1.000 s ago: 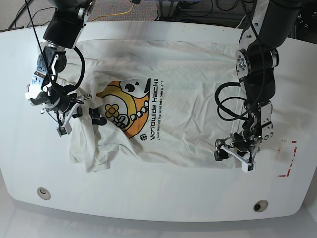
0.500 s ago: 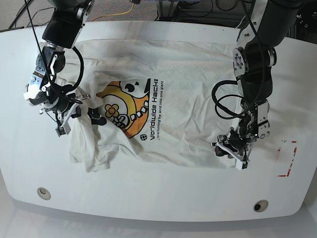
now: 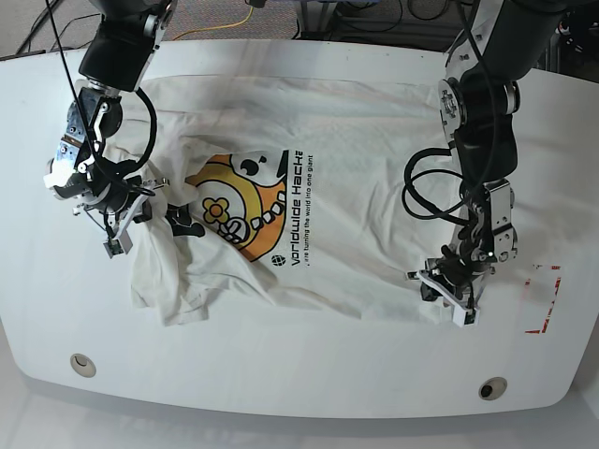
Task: Layout the t-shirt on the table in an organized manner, then fold the t-shirt properly
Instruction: 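Lift and fold the shirt in half with both grippers toward the shoulder edge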
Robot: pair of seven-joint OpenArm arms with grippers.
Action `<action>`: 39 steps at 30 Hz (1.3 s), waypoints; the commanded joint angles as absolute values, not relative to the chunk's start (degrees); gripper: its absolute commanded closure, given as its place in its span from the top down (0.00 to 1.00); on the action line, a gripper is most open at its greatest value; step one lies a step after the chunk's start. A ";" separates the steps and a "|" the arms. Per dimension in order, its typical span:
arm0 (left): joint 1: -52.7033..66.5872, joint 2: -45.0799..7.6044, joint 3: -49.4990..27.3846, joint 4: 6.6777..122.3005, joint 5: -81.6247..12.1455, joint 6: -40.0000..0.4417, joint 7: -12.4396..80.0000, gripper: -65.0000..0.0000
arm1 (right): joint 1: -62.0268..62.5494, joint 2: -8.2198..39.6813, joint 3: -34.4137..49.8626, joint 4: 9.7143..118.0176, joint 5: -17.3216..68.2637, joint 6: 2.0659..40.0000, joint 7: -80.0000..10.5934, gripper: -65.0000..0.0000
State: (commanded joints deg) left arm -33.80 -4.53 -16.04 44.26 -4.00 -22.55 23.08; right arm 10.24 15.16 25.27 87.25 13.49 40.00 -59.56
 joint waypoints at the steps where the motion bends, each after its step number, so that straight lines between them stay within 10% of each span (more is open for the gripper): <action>1: -33.80 -4.53 -16.04 44.53 -4.00 -22.55 23.08 0.00 | 10.33 15.34 25.27 87.25 13.49 40.00 -59.56 0.00; 39: -27.56 -6.02 -16.04 57.71 -4.09 -22.99 26.59 0.00 | 21.23 26.68 24.84 86.99 12.97 40.00 -59.56 0.00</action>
State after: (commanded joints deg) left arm -27.56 -6.02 -16.04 57.71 -4.09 -22.99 26.59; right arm 21.23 26.68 24.84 86.99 12.97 40.00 -59.56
